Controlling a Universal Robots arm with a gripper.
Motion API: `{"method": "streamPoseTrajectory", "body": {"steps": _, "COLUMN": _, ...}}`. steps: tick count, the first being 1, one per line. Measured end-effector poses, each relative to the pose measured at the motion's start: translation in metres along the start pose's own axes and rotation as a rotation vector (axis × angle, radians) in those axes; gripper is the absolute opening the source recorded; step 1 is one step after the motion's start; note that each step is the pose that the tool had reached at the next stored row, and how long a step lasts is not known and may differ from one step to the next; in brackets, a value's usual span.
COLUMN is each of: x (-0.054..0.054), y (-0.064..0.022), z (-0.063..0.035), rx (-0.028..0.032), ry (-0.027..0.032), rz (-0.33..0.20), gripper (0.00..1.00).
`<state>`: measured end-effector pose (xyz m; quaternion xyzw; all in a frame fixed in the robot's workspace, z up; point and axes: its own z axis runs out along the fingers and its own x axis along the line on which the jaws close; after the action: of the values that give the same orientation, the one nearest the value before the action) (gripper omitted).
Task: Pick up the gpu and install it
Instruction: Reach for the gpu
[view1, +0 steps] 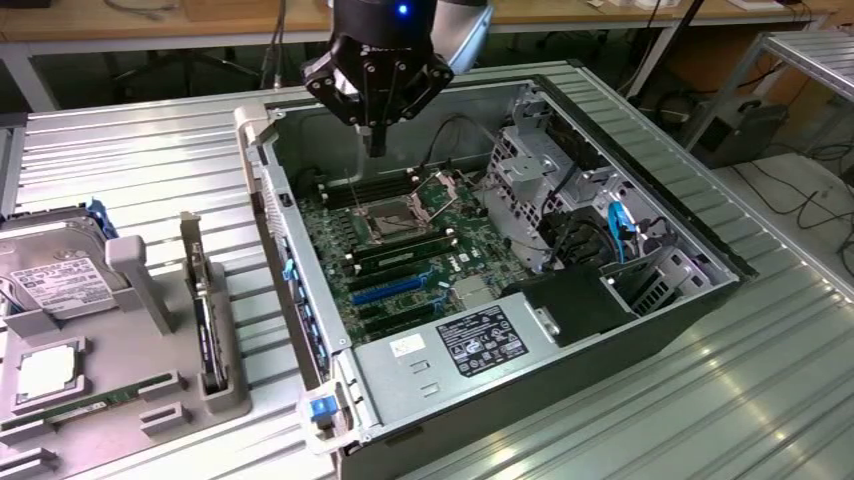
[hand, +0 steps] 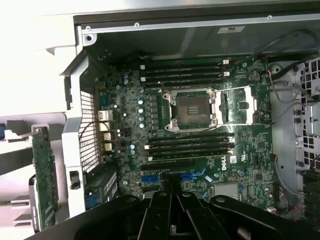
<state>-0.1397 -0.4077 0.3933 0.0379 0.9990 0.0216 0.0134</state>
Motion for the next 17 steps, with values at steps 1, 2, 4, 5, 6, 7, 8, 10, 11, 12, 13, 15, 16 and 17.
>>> {"method": "streamPoseTrajectory", "body": {"steps": 1, "x": 0.005, "y": -0.0029, "z": -0.0002, "rx": 0.0, "ry": -0.0003, "rz": 0.0, "gripper": 0.11}}
{"method": "streamPoseTrajectory", "body": {"steps": 2, "x": 0.013, "y": -0.008, "z": -0.0007, "rx": -0.0001, "ry": -0.0008, "rz": 0.0, "gripper": 0.11}}
{"method": "streamPoseTrajectory", "body": {"steps": 4, "x": 0.022, "y": -0.0124, "z": -0.0012, "rx": 0.0001, "ry": -0.0011, "rz": 0.0, "gripper": 0.11}}
{"method": "streamPoseTrajectory", "body": {"steps": 5, "x": 0.028, "y": -0.0147, "z": -0.0014, "rx": 0.0001, "ry": -0.0012, "rz": 0.0, "gripper": 0.11}}
{"method": "streamPoseTrajectory", "body": {"steps": 6, "x": 0.033, "y": -0.0161, "z": -0.0015, "rx": 0.0003, "ry": -0.0013, "rz": 0.0, "gripper": 0.11}}
{"method": "streamPoseTrajectory", "body": {"steps": 7, "x": 0.037, "y": -0.0172, "z": -0.0015, "rx": 0.0005, "ry": -0.0014, "rz": 0.0, "gripper": 0.11}}
{"method": "streamPoseTrajectory", "body": {"steps": 8, "x": 0.045, "y": -0.0189, "z": -0.0017, "rx": 0.0014, "ry": -0.0013, "rz": 0.0, "gripper": 0.11}}
{"method": "streamPoseTrajectory", "body": {"steps": 10, "x": 0.058, "y": -0.0217, "z": -0.0015, "rx": 0.0027, "ry": -0.0015, "rz": 0.0, "gripper": 0.11}}
{"method": "streamPoseTrajectory", "body": {"steps": 11, "x": 0.062, "y": -0.0226, "z": -0.0013, "rx": 0.0033, "ry": -0.0016, "rz": 0.0, "gripper": 0.11}}
{"method": "streamPoseTrajectory", "body": {"steps": 12, "x": 0.069, "y": -0.0241, "z": -0.001, "rx": 0.0045, "ry": -0.0016, "rz": 0.0, "gripper": 0.11}}
{"method": "streamPoseTrajectory", "body": {"steps": 13, "x": 0.074, "y": -0.0253, "z": -0.0005, "rx": 0.0051, "ry": -0.0017, "rz": 0.0, "gripper": 0.11}}
{"method": "streamPoseTrajectory", "body": {"steps": 15, "x": 0.084, "y": -0.0274, "z": 0.0004, "rx": 0.0061, "ry": -0.0018, "rz": 0.0, "gripper": 0.11}}
{"method": "streamPoseTrajectory", "body": {"steps": 16, "x": 0.087, "y": -0.028, "z": 0.0007, "rx": 0.0066, "ry": -0.0018, "rz": 0.0, "gripper": 0.11}}
{"method": "streamPoseTrajectory", "body": {"steps": 17, "x": 0.092, "y": -0.029, "z": 0.0011, "rx": 0.0071, "ry": -0.0018, "rz": 0.0, "gripper": 0.11}}
